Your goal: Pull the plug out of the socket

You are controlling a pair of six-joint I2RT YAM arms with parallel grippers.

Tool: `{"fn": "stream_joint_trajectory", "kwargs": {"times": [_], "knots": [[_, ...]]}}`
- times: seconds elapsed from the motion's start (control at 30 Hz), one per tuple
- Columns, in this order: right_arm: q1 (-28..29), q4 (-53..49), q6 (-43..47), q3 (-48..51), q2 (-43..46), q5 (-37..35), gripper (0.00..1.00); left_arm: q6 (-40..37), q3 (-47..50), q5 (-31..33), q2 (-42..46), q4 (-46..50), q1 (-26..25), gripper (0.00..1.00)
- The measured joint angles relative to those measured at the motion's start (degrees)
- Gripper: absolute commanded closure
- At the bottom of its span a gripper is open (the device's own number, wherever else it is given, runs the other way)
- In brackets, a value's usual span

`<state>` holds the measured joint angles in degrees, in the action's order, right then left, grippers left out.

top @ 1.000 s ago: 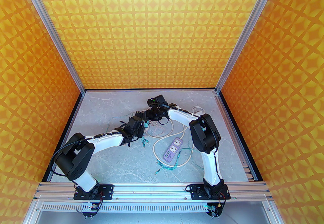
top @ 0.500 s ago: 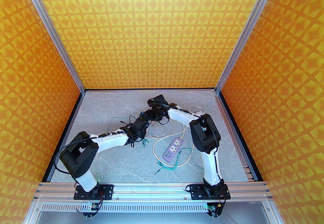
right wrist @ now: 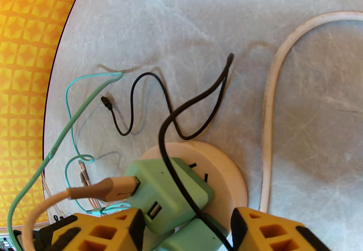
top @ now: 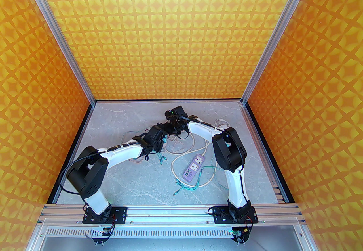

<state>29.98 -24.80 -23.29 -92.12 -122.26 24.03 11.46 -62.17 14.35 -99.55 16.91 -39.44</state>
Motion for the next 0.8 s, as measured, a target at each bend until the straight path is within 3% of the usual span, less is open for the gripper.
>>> {"fn": "stream_joint_trajectory", "kwargs": {"times": [0.8], "knots": [[0.7, 0.0, 0.0, -0.61, -0.46, -0.48, 0.43, 2.51, 9.84, -1.36, 14.25, -4.7, -0.17, 1.0]]}}
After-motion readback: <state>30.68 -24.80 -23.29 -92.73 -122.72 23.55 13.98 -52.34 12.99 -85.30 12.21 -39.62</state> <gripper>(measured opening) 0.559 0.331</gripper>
